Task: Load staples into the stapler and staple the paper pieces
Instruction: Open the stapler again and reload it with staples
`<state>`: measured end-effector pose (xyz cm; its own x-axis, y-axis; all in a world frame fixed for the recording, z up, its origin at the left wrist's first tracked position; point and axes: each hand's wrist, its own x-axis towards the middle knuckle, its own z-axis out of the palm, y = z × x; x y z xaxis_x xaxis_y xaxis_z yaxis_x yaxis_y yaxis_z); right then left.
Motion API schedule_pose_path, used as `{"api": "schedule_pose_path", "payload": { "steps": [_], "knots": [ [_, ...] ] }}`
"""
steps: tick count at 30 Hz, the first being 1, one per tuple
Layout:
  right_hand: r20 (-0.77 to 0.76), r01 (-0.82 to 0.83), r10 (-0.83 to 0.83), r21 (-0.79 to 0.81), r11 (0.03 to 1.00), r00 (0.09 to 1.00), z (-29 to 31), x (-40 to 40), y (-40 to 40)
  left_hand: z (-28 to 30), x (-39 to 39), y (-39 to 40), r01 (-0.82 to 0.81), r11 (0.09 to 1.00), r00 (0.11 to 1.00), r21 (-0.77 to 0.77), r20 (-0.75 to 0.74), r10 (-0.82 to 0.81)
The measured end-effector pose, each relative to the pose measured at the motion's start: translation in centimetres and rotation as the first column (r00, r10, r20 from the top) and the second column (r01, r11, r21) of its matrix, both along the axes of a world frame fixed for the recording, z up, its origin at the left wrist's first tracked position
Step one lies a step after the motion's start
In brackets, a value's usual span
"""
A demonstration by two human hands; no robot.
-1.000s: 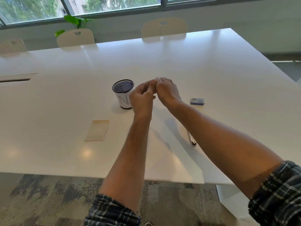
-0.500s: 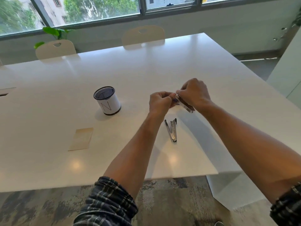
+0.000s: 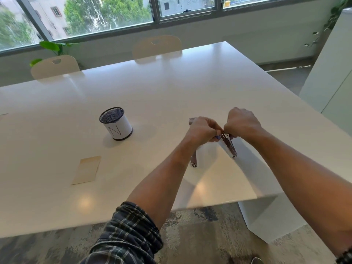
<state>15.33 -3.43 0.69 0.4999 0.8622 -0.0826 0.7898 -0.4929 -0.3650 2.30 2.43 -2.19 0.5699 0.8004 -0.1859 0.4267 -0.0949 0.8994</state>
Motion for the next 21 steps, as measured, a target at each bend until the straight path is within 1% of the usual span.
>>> {"api": "schedule_pose_path", "payload": {
  "steps": [5,8,11,17,19,21],
  "knots": [
    [0.002,0.04,-0.04,-0.048,0.998,0.999,-0.3,0.0,-0.9,-0.3,0.3,-0.9,0.039,0.993,0.997,0.115,-0.065,-0.031],
    [0.011,0.035,-0.035,-0.068,0.997,0.999,-0.3,-0.1,-1.0,-0.4,0.4,-1.2,0.041,0.975,0.995,0.22,-0.101,-0.019],
    [0.041,0.028,-0.025,-0.088,0.996,0.999,-0.1,-0.5,-1.1,-0.6,0.4,-1.5,0.036,0.963,0.994,0.268,-0.108,-0.007],
    [0.026,0.007,-0.004,-0.113,0.994,1.0,-0.1,-0.2,-1.0,-0.6,0.4,-2.1,0.024,0.922,0.99,0.388,-0.136,0.031],
    [0.076,-0.014,0.024,-0.136,0.991,0.997,0.0,-0.2,-0.9,-0.6,0.2,-2.2,0.013,0.903,0.987,0.429,-0.152,0.058],
    [0.175,-0.037,0.056,-0.111,0.993,0.983,0.1,-0.5,-0.7,-0.2,-0.3,-2.1,-0.014,0.872,0.985,0.489,-0.145,0.097]
  ]
}}
